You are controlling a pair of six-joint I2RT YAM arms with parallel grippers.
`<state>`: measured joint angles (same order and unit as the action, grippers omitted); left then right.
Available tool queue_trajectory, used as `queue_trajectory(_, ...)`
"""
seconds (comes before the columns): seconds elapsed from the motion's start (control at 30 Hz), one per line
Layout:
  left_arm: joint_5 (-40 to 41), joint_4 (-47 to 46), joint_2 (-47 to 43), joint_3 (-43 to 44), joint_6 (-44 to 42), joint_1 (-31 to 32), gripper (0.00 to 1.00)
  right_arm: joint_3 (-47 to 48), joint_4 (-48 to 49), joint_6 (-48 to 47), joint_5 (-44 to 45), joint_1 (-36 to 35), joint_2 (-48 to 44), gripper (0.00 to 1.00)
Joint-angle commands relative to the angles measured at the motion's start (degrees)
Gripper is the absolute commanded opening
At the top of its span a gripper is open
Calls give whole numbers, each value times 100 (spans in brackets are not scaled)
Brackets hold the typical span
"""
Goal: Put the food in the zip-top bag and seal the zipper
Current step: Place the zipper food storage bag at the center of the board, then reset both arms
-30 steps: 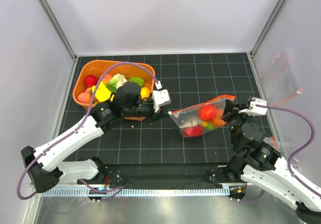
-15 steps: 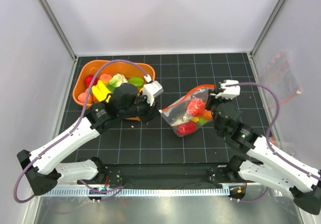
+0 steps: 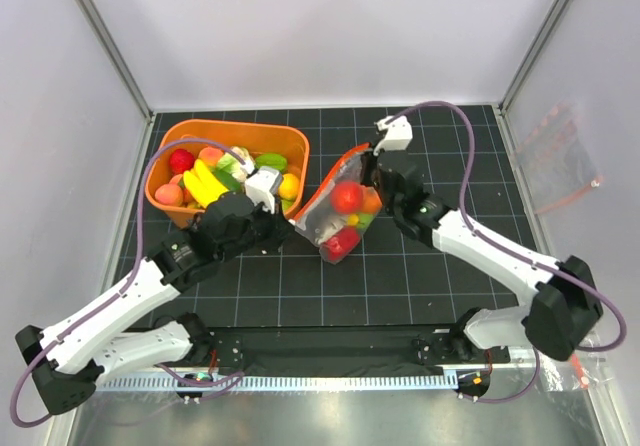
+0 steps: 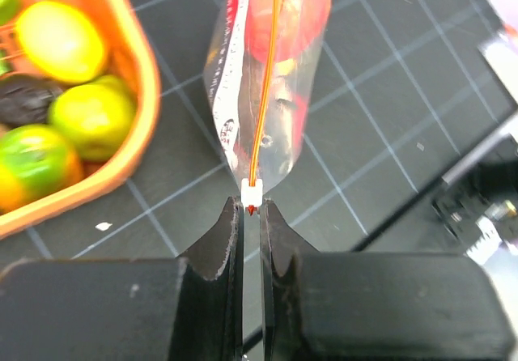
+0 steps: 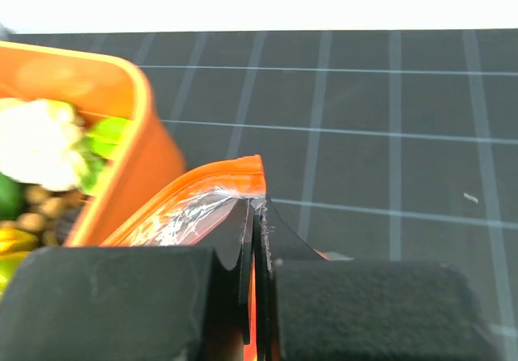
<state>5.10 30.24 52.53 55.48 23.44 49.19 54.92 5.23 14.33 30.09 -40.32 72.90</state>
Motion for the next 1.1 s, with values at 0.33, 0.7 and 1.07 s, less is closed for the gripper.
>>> queue_trajectory(0.33, 1344, -537, -612, -468, 556, -480, 65, 1373, -48, 220, -1058, 59, 761, 98)
queue_trajectory(0.7, 1583, -132, -876, -354, 1294, -480, 100, 618, -1411, 220, 41, 59, -960, 100)
queue_trajectory(1.07, 545, -1853, -2158, -2374, 1453, -480, 100, -2045, -2202, 878, 428, 50, -3509, 100)
